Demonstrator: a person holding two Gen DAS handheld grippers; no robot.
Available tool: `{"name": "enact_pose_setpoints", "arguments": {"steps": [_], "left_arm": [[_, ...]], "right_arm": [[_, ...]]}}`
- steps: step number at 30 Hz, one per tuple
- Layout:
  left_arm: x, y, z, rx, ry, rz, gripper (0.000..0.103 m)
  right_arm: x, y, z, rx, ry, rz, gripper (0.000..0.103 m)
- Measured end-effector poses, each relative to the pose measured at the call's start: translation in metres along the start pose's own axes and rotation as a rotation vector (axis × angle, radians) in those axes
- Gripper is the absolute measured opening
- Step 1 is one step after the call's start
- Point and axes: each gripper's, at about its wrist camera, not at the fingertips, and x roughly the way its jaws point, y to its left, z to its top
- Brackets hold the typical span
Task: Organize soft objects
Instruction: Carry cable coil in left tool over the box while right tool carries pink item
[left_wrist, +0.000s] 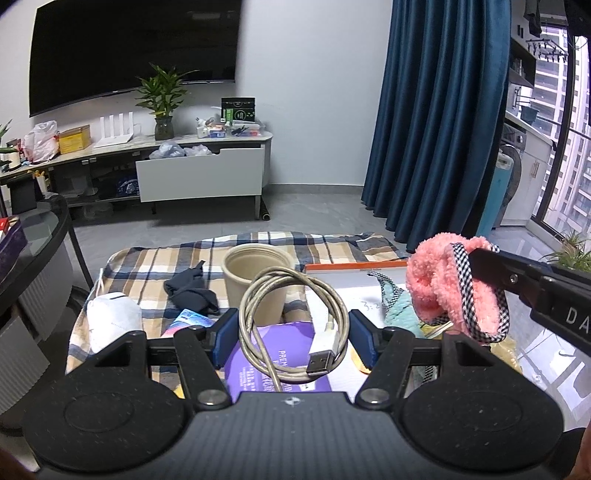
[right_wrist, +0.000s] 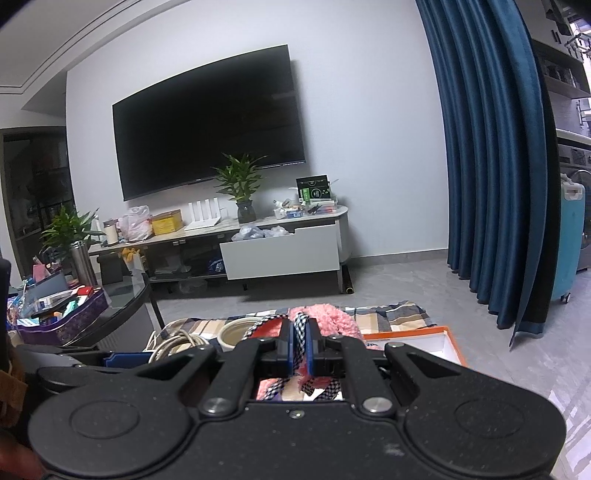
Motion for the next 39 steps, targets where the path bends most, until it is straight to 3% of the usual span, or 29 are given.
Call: {"name": "enact_pose_setpoints", "arguments": {"steps": [39], "left_arm": [[0.076,-0.058,0.012,0.054,0.109,-0.110,0.064]], "right_arm": [[0.040,-0.074,0.007,0.055,0.035,-0.143,0.008]]}}
